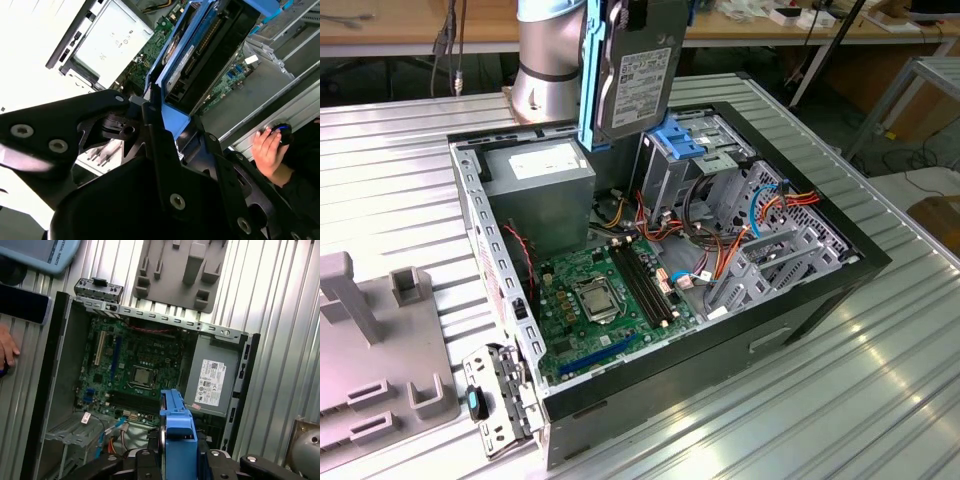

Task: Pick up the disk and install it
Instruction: 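Insert the disk into the insertion slot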

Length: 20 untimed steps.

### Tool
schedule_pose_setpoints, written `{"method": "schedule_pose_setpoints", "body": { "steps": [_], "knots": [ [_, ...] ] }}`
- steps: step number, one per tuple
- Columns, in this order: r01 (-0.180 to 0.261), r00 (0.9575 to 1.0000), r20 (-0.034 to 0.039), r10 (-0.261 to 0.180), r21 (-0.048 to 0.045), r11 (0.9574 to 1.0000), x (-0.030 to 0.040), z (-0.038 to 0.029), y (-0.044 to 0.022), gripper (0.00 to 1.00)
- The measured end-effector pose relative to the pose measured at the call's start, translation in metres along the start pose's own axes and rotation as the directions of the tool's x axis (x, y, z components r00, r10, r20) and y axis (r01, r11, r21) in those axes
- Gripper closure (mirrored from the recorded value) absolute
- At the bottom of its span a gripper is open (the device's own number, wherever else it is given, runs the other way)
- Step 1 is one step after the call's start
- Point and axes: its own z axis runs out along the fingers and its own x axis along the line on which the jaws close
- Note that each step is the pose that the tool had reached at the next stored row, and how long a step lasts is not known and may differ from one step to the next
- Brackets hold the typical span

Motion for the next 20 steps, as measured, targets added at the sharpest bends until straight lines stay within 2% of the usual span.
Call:
{"method": "schedule_pose_setpoints", "body": {
  "steps": [3, 8, 12, 16, 17, 20],
  "knots": [
    [-0.030, 0.9996, -0.0002, 0.030, -0.0009, 0.9995, 0.0009, 0.0001, 0.0002, 0.63],
    [-0.054, 0.9985, -0.0005, 0.054, -0.0017, 0.9985, 0.0043, 0.0002, 0.0005, 0.63],
    [-0.102, 0.9948, -0.0011, 0.102, -0.0031, 0.9948, 0.0045, 0.0006, 0.0005, 0.63],
    [-0.170, 0.9855, -0.0022, 0.170, -0.0051, 0.9855, 0.0045, 0.0009, 0.0005, 0.63],
    [-0.201, 0.9796, -0.0028, 0.201, -0.0061, 0.9796, 0.0045, 0.0011, 0.0005, 0.63],
    [-0.244, 0.9697, -0.0036, 0.244, -0.0073, 0.9697, 0.0045, 0.0013, 0.0005, 0.63]
  ]
}}
